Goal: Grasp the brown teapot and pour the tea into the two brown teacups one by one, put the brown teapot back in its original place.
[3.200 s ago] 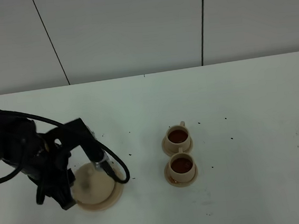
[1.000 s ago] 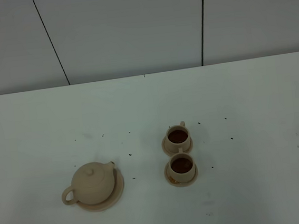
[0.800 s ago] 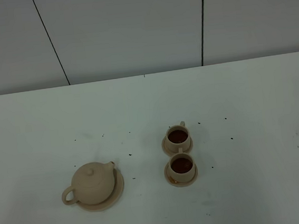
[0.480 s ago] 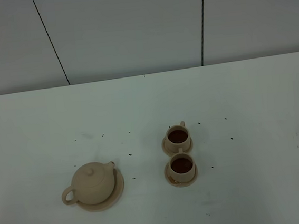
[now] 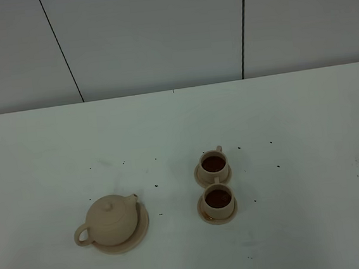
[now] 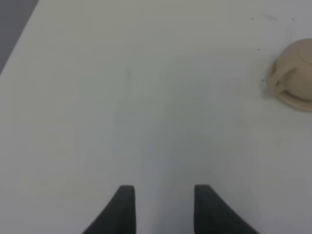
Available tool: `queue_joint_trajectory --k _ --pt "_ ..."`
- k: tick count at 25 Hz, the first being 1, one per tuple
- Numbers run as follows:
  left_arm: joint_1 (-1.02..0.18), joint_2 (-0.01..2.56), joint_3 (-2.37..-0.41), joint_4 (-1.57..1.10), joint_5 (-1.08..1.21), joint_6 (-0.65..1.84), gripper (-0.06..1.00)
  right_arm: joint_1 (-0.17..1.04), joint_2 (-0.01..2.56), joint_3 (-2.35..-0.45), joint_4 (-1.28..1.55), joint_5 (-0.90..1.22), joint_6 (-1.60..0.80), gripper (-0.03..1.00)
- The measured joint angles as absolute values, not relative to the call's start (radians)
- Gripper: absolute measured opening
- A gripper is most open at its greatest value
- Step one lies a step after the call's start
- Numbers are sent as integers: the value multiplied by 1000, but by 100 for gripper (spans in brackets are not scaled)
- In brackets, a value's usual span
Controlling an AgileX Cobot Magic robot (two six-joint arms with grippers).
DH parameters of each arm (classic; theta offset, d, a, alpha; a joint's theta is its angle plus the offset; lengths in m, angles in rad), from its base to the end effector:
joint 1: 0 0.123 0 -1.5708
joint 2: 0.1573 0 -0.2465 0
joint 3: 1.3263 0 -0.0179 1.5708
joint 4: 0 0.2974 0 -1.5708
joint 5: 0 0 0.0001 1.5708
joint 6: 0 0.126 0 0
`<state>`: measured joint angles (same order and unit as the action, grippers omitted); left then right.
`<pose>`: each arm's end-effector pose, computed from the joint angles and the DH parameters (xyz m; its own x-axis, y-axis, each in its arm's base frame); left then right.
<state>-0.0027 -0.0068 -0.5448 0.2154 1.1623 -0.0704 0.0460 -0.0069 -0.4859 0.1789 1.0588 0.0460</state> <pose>0.0919 0.0245 0.2907 -0.4951 0.0173 -0.8686 -0.1600 0.9809 0.1108 0.1051 0.0244 0.2812 -0.4746 0.1106 -0.8732 -0.1210 0.9745 0.1892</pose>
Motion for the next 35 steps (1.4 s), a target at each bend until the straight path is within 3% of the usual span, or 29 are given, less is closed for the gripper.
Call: queue_joint_trajectory --k 10,35 --pt "-2 -7 -517 121 1055 -72 35 46 -7 -486 179 1059 46 24" --pt "-2 -7 -505 83 1050 -14 35 46 -7 -486 179 1059 46 24"
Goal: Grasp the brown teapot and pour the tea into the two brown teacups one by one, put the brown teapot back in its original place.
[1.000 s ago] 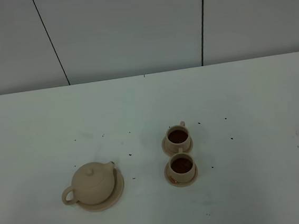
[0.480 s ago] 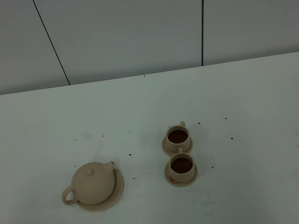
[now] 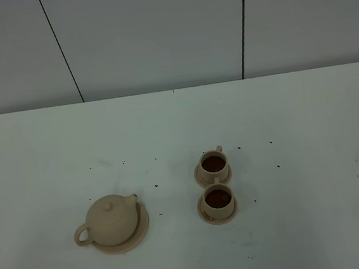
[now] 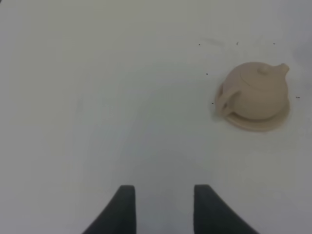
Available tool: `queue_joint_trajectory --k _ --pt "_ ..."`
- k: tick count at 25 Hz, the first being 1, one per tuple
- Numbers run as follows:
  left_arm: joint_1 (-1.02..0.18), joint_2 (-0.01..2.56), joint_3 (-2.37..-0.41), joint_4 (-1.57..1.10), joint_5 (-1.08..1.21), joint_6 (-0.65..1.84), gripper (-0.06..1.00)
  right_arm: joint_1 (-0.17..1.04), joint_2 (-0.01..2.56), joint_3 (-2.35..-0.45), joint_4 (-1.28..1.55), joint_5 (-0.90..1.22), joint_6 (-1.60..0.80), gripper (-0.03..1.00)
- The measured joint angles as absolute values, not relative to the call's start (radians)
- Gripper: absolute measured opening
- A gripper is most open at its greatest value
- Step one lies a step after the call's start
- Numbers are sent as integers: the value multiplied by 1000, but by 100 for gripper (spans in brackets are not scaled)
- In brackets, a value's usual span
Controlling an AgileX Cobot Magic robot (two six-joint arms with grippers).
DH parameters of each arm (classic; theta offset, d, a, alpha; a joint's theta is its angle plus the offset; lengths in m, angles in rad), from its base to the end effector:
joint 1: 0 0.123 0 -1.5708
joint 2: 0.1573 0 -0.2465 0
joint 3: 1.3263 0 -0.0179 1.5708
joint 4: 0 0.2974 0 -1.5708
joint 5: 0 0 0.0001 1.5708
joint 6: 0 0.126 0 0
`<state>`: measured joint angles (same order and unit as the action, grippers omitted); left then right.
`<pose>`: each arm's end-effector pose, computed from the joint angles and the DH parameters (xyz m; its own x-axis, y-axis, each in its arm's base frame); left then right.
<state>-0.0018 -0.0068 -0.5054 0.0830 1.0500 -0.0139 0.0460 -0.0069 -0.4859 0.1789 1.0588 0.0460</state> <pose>0.1049 0.0089 0.2879 -0.4357 0.0282 -0.8996 -0.0510 0.9971 0.0559 0.1051 0.0244 0.2812 -0.4746 0.1106 -0.8732 -0.1210 0.9745 0.1892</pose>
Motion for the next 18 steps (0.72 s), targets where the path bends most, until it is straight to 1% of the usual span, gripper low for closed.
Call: queue_joint_trajectory --k 18 --pt "-2 -7 -505 83 1050 -14 35 46 -7 -486 179 1059 46 24"
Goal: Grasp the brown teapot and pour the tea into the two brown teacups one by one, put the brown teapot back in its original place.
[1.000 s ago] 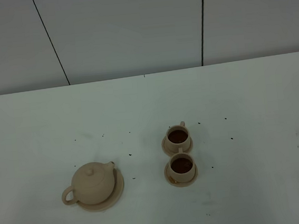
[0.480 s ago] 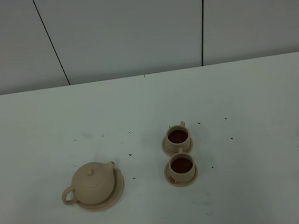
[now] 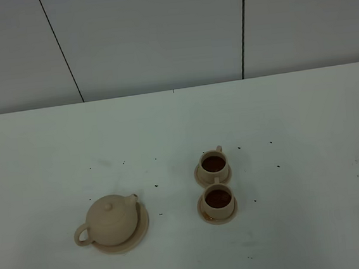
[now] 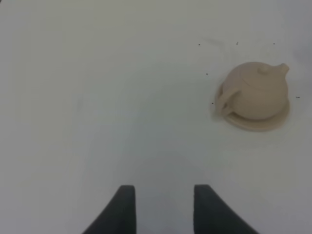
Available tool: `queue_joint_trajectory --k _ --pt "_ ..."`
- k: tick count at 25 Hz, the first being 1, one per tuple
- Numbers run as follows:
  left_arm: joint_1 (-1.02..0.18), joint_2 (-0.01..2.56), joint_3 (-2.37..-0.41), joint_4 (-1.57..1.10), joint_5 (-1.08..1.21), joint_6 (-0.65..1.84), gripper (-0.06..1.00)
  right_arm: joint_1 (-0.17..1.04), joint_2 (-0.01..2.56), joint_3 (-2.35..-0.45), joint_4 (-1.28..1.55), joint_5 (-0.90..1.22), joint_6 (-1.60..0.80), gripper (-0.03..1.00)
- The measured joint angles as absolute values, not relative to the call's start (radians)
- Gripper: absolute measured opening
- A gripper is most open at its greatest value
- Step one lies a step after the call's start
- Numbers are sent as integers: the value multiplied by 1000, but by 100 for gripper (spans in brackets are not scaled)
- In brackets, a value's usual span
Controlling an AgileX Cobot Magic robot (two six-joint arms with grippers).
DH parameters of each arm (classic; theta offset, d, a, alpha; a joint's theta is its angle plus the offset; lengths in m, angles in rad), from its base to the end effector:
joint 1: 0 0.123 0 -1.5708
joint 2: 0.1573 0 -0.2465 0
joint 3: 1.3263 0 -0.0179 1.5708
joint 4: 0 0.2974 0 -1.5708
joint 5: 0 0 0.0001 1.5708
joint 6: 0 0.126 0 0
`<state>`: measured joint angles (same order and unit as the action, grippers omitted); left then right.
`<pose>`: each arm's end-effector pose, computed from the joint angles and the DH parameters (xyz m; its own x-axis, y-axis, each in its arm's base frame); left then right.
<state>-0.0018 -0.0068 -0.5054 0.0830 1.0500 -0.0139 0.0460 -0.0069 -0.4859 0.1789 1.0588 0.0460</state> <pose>0.1049 0.0089 0.2879 -0.4357 0.0282 -0.8996 -0.0510 0.9971 0.0559 0.1051 0.0244 0.2812 -0.4746 0.1106 -0.8732 -0.1210 0.9745 0.1892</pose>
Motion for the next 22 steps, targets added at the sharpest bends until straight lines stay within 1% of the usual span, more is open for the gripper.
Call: queue_joint_trajectory --k 22 --pt "-2 -7 -505 83 1050 -14 35 46 -7 -486 179 1059 46 24"
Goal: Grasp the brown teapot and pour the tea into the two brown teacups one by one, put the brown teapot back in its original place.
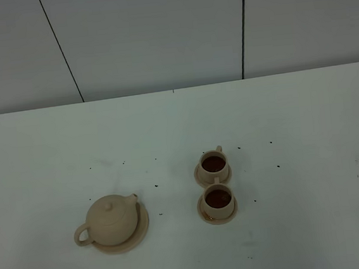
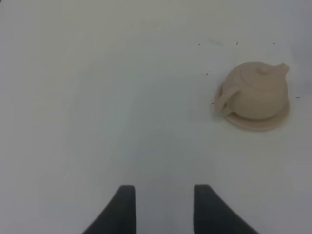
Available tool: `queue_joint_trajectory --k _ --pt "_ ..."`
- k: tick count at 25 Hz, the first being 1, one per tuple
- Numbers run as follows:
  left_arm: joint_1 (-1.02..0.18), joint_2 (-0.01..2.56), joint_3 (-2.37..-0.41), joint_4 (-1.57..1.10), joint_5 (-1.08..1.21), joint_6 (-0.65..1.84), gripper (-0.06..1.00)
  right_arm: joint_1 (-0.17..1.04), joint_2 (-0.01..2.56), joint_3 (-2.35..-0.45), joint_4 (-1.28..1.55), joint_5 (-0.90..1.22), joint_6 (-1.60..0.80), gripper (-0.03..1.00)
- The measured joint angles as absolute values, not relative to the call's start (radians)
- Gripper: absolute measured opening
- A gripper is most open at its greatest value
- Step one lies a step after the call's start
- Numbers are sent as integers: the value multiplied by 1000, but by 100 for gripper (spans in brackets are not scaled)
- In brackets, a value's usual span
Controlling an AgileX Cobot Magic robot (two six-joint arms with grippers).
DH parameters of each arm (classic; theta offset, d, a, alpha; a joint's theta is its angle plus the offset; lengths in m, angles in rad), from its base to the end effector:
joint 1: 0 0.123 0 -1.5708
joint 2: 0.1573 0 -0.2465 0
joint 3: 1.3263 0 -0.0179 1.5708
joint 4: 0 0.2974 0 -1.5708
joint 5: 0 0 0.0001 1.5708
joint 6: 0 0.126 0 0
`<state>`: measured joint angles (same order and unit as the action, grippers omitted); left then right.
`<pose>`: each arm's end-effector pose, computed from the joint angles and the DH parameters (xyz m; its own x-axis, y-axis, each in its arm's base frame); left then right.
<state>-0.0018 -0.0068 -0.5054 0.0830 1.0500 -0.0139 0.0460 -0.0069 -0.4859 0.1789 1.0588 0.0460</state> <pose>0.1049 0.0089 0.2879 -0.4357 0.0282 -0.8996 -0.0510 0.9971 0.0559 0.1051 0.0244 0.2812 -0.4746 0.1106 -0.8732 -0.1210 0.9745 0.1892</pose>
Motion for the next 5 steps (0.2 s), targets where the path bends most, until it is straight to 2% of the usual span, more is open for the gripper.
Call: queue_joint_trajectory --k 5 --pt "-2 -7 -505 83 1050 -14 35 46 -7 -486 179 1059 46 24"
